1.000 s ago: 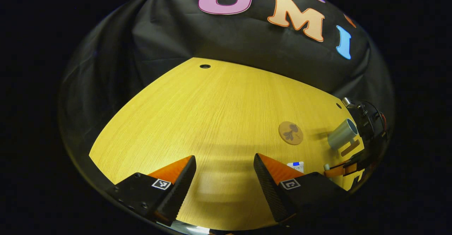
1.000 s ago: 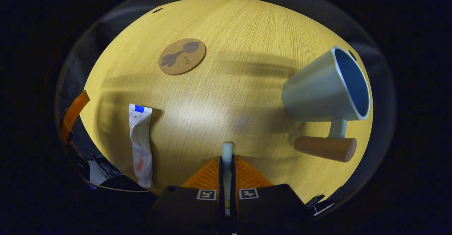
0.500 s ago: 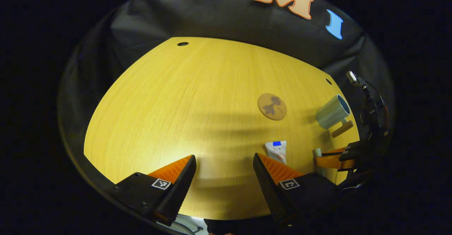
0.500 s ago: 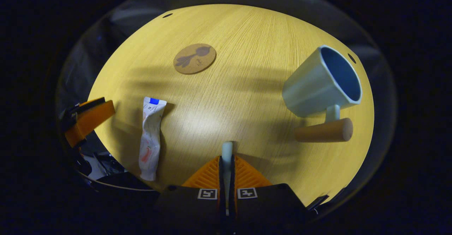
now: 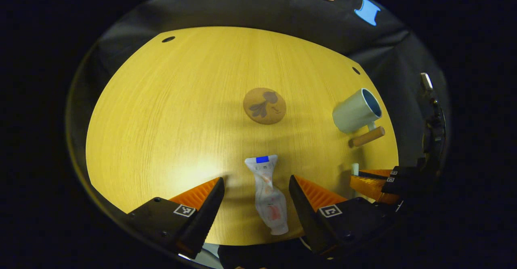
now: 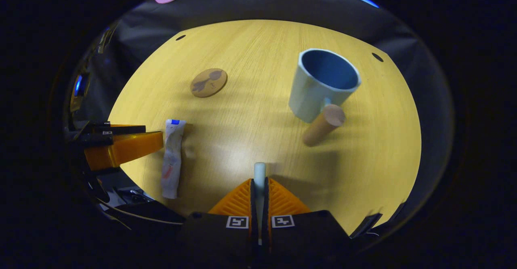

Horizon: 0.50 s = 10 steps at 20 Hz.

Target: Put the toothbrush and toothpaste on the desktop into the cup, then pick up the cup and place it on the coaster on the desktop.

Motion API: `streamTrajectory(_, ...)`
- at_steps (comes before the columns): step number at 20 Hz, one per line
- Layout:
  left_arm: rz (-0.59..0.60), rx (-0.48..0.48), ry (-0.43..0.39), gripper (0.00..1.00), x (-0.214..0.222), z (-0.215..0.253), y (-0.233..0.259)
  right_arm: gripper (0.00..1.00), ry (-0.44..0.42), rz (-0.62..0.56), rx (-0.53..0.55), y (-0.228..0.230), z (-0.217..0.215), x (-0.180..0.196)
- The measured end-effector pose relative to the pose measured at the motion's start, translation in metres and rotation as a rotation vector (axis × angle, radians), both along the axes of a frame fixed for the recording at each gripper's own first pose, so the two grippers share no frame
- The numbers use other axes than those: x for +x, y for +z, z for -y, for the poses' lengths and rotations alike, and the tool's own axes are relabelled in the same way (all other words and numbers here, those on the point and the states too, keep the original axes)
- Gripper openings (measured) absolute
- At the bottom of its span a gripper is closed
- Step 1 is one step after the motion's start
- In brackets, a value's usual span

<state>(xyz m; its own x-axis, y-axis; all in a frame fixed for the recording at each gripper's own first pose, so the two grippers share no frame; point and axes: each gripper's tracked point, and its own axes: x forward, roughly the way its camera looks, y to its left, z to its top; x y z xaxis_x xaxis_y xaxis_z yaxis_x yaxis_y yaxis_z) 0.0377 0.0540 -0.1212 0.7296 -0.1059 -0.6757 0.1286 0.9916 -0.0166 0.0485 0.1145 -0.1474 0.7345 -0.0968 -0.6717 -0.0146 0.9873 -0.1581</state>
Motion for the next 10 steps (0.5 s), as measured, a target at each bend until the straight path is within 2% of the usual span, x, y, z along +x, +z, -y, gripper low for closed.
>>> streamTrajectory(4,-0.082,0.062,-0.007,0.94,0.000,0.001,-0.007,0.06,-0.005,0.026,0.025,-0.002,0.004,-0.008)
streamTrajectory(8,-0.154,0.088,0.007,0.89,0.013,0.009,-0.020,0.06,0.003,0.056,0.052,0.004,0.003,-0.008)
streamTrajectory(9,-0.165,0.097,0.012,0.82,0.014,0.010,-0.019,0.03,0.006,0.064,0.058,0.005,0.004,-0.008)
streamTrajectory(10,-0.173,0.100,0.014,0.77,0.016,0.011,-0.021,0.06,0.010,0.070,0.064,0.008,0.003,-0.008)
